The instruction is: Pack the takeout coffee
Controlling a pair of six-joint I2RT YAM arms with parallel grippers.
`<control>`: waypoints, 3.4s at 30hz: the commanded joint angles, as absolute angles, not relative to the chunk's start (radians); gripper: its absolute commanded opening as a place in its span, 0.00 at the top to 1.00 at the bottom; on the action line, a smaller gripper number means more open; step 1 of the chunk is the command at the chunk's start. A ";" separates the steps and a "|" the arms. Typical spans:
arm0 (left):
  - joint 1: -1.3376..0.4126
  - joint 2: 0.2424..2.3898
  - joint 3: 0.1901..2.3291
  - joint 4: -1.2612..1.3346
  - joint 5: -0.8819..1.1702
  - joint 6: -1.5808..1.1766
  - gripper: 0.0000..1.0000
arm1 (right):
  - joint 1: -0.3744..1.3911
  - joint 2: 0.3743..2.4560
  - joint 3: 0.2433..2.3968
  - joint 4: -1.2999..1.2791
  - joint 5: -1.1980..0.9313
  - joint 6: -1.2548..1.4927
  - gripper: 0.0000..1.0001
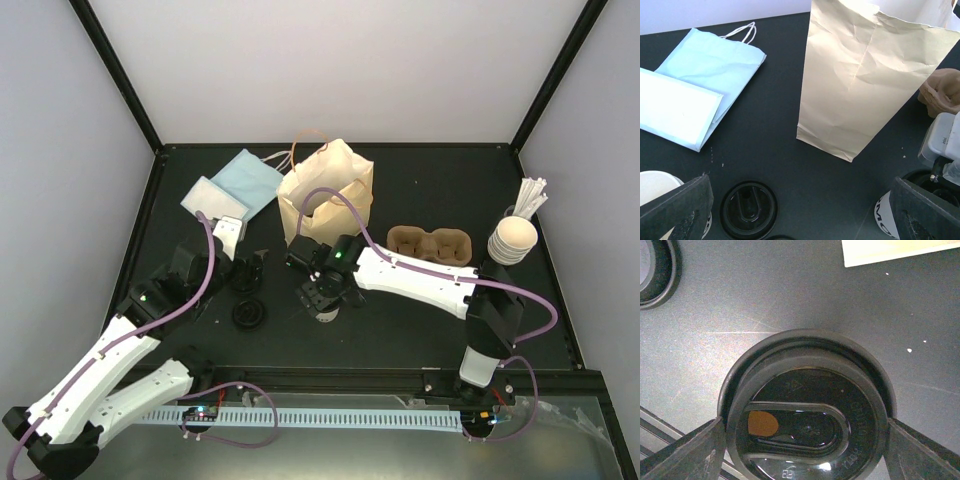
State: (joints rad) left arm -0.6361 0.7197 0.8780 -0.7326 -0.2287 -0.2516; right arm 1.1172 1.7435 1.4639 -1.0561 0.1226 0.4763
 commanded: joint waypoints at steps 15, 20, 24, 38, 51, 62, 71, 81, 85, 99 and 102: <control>-0.631 0.749 0.917 -0.735 -0.236 -0.253 0.01 | 1.124 1.632 1.514 -1.061 0.184 0.455 0.23; -0.603 0.816 1.000 -0.776 -0.242 -0.273 0.01 | 1.118 1.546 1.530 -1.073 0.206 0.441 0.24; -0.538 0.921 1.108 -0.795 -0.168 -0.270 0.01 | 1.096 1.464 1.538 -1.107 0.244 0.427 0.24; -0.402 1.444 1.554 -0.767 0.129 -0.142 0.01 | 1.034 1.201 1.413 -1.131 0.231 0.340 0.23; -0.402 1.532 1.586 -0.663 0.135 0.089 0.01 | 1.032 1.139 1.298 -1.066 0.161 0.295 0.24; -0.401 1.697 1.738 -0.696 0.097 0.100 0.18 | 1.032 1.122 1.318 -1.080 0.163 0.283 0.24; -0.402 1.792 1.845 -0.789 0.147 0.099 0.58 | 1.030 1.092 1.398 -1.141 0.193 0.267 0.25; -0.408 1.692 1.815 -0.808 0.183 0.145 0.98 | 1.031 1.080 1.529 -1.204 0.225 0.238 0.26; -0.412 1.631 1.776 -0.805 0.178 0.160 0.99 | 1.031 1.075 1.584 -1.234 0.251 0.232 0.26; -0.477 1.495 1.570 -0.742 0.152 0.180 0.98 | 1.031 1.018 1.588 -1.212 0.294 0.235 0.27; -0.506 1.470 1.541 -0.746 0.147 0.163 0.98 | 1.031 0.996 1.552 -1.168 0.290 0.226 0.27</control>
